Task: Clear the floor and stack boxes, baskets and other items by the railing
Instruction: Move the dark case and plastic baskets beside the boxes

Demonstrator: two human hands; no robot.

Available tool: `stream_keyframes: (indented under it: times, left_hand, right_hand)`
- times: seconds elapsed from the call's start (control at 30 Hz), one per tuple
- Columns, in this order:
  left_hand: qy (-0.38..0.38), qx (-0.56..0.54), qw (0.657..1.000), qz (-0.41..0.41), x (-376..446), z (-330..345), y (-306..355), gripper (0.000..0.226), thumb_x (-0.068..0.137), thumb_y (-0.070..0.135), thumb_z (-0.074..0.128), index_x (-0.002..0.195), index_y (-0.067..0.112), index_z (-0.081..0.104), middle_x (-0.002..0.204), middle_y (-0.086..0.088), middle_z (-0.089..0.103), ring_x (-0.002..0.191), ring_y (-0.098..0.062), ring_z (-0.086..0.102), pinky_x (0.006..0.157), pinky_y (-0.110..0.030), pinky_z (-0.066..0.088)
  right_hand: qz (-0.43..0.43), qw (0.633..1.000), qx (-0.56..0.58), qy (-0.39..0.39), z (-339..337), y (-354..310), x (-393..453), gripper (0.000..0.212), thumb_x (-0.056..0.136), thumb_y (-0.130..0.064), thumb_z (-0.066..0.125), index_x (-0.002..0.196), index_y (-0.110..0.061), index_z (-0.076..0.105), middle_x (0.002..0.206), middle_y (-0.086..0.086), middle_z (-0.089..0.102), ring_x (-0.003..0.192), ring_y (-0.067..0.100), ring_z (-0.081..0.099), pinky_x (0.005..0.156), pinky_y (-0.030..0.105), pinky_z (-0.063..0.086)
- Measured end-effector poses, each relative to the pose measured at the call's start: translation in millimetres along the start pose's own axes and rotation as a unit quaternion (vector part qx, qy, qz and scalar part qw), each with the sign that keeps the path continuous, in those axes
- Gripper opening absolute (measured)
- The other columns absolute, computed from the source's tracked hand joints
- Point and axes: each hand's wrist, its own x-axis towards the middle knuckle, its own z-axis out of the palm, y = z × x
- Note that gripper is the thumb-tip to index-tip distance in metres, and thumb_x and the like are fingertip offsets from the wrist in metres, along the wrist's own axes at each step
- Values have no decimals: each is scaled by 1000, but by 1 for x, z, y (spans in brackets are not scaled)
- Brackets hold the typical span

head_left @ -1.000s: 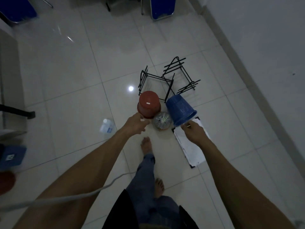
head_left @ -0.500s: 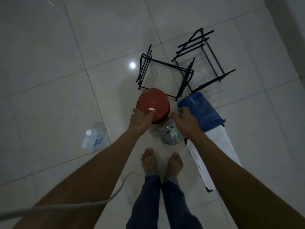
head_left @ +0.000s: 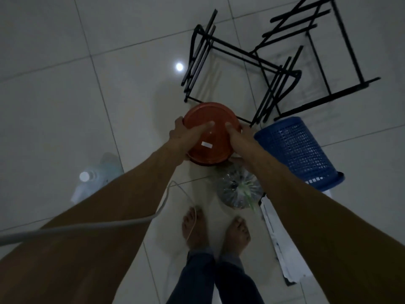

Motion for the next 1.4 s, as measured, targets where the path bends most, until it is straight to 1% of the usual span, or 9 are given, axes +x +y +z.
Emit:
stream_keyframes:
  times: [0.27, 0.4, 0.57, 0.73, 1.0, 1.1, 1.2, 1.3, 1.4]
  left_hand:
    - [-7, -71, 997, -29, -58, -40, -7, 108, 63, 74, 76, 149, 37, 24, 148, -6, 45, 124, -31, 50, 101, -52, 46]
    - [35, -80, 996, -15, -80, -63, -9, 96, 64, 75, 74, 138, 32, 31, 139, -10, 50, 113, -33, 55, 88, -46, 50]
    - [74, -77, 994, 4, -125, -91, -22, 90, 75, 75, 65, 142, 24, 33, 138, -14, 53, 109, -33, 60, 62, -27, 41]
    - [41, -64, 997, -11, -213, -115, -17, 105, 65, 92, 54, 147, 28, 42, 141, -10, 55, 112, -37, 61, 95, -51, 51]
    - [102, -157, 982, 1, -405, -133, -44, 76, 85, 78, 50, 136, 23, 37, 137, -18, 54, 112, -44, 61, 98, -63, 48]
    - [81, -216, 973, 9, -469, -139, -71, 86, 75, 85, 53, 138, 29, 33, 143, -15, 51, 121, -44, 55, 98, -63, 47]
    - [100, -257, 961, 25, -525, -149, -95, 101, 72, 84, 59, 147, 26, 27, 147, -14, 48, 127, -42, 52, 97, -61, 45]
    - [111, -284, 952, 35, -566, -169, -119, 113, 66, 84, 65, 149, 18, 26, 144, -15, 51, 125, -40, 54, 97, -58, 46]
    - [132, -316, 938, 51, -601, -203, -152, 121, 58, 85, 70, 147, 13, 31, 140, -15, 55, 113, -34, 58, 94, -53, 49]
  right_hand:
    - [6, 999, 38, -30, 7, -18, -59, 55, 92, -65, 53, 135, -34, 38, 136, 6, 53, 114, 25, 59, 93, 50, 56]
    - [-31, 999, 11, -43, 13, -26, -79, 48, 95, -62, 51, 130, -30, 42, 128, 5, 54, 107, 23, 61, 70, 33, 56]
    - [-51, 997, -33, -36, 17, -30, -121, 57, 89, -72, 48, 128, -30, 47, 120, -2, 60, 103, 22, 64, 86, 46, 57]
    - [-64, 994, -49, -66, 11, -64, -203, 76, 80, -77, 52, 135, -25, 59, 126, 4, 64, 103, 21, 67, 78, 42, 61]
    - [-128, 981, -116, -88, -16, -76, -383, 39, 96, -55, 54, 115, -21, 49, 120, 3, 54, 101, 18, 57, 80, 52, 58]
    - [-115, 976, -132, -130, -25, -69, -447, 35, 94, -47, 61, 114, -21, 50, 119, 4, 57, 101, 19, 59, 81, 53, 58]
    - [-90, 970, -149, -168, -20, -66, -500, 53, 89, -47, 69, 127, -19, 44, 112, 2, 54, 96, 17, 57, 81, 50, 57]
    - [-84, 956, -181, -216, -4, -68, -538, 106, 58, -66, 85, 138, -9, 42, 124, 10, 59, 107, 25, 60, 92, 51, 55]
    - [-108, 927, -231, -276, 26, -74, -578, 101, 60, -64, 80, 137, -7, 48, 124, 13, 62, 115, 30, 60, 103, 52, 49]
